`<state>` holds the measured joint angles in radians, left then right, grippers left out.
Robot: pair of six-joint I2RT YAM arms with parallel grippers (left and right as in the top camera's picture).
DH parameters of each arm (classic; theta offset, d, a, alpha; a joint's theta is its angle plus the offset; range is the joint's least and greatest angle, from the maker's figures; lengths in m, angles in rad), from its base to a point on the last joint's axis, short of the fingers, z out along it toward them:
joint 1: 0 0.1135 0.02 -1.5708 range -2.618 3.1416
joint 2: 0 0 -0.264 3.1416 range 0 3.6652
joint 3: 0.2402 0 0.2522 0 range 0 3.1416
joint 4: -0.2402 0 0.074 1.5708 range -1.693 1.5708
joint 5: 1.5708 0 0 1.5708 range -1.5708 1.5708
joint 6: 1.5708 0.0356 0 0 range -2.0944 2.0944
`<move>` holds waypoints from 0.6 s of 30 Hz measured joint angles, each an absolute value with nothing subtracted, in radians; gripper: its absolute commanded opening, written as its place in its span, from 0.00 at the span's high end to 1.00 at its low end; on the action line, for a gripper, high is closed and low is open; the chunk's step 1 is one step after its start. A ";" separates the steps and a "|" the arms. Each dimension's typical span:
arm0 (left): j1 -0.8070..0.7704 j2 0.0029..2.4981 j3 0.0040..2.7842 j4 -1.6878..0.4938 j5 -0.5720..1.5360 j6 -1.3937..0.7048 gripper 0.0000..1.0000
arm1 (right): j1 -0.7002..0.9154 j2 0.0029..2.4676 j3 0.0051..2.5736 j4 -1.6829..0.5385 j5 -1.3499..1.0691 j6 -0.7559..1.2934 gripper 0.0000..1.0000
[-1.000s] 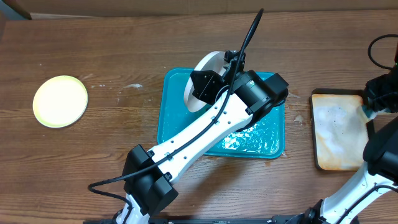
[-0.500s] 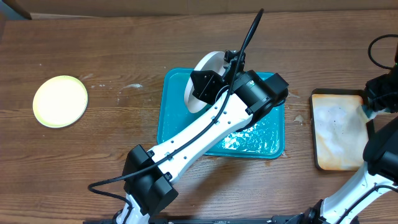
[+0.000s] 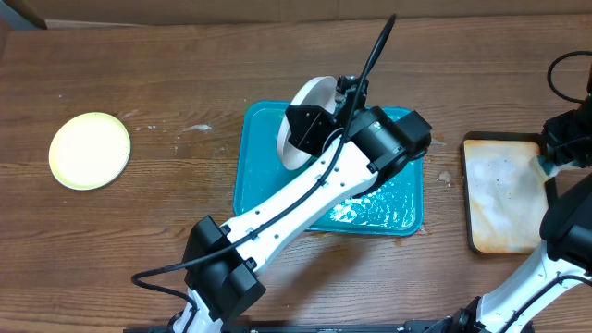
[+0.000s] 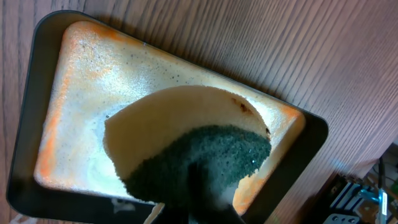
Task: Clean dirty plates on tray and stack at the side
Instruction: 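Lift the white plate upright with the left gripper off the teal tray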
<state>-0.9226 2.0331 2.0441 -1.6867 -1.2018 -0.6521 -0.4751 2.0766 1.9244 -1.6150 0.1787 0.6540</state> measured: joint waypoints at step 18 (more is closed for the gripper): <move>-0.907 2.035 2.051 -1.674 -1.088 -0.662 0.96 | -0.475 2.077 1.924 -1.610 0.156 0.654 0.96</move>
<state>-0.9073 2.0350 2.0510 -1.6737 -1.0878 -0.6621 -0.4751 2.0766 1.9244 -1.6100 0.1562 0.6540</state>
